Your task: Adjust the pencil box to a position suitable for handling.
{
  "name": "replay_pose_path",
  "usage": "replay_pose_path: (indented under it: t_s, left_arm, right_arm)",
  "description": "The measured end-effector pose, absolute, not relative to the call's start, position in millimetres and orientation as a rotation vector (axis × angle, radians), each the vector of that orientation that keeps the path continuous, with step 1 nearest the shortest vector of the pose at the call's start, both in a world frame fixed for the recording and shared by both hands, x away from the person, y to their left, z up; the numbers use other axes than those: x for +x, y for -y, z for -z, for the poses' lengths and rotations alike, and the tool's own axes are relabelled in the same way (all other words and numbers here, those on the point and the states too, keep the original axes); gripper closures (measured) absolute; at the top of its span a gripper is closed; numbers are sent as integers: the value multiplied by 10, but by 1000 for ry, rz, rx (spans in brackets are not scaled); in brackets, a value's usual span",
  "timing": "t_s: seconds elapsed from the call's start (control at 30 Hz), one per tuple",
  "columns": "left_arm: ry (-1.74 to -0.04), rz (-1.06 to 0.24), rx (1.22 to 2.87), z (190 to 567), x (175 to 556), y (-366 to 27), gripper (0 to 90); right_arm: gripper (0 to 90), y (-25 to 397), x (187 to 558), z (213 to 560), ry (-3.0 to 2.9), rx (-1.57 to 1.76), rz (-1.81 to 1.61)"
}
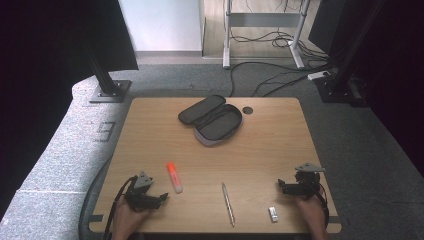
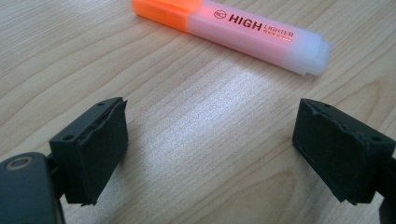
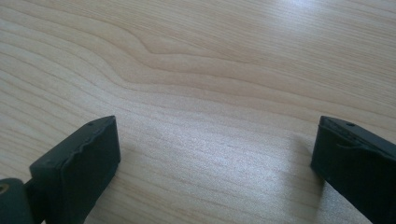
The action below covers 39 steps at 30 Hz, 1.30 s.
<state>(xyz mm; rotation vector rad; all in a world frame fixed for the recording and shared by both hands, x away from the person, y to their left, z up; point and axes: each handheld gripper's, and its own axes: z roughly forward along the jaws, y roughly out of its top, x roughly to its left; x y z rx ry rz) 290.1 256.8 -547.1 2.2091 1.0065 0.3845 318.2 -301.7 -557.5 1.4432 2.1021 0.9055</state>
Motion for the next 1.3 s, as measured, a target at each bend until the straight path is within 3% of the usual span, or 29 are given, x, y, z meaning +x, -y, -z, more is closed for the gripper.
replay_pose_path:
  t_s: [0.83, 1.3]
  left_arm:
    - [-1089, -404, 2204, 5443, 2893, -2479, 117]
    - [-1046, -379, 2197, 5297, 2901, -2448, 117]
  right_arm:
    - [47, 3012, 3165, 5570, -2122, 1409, -929]
    - [47, 3011, 3165, 5570, -2122, 1410, -928]
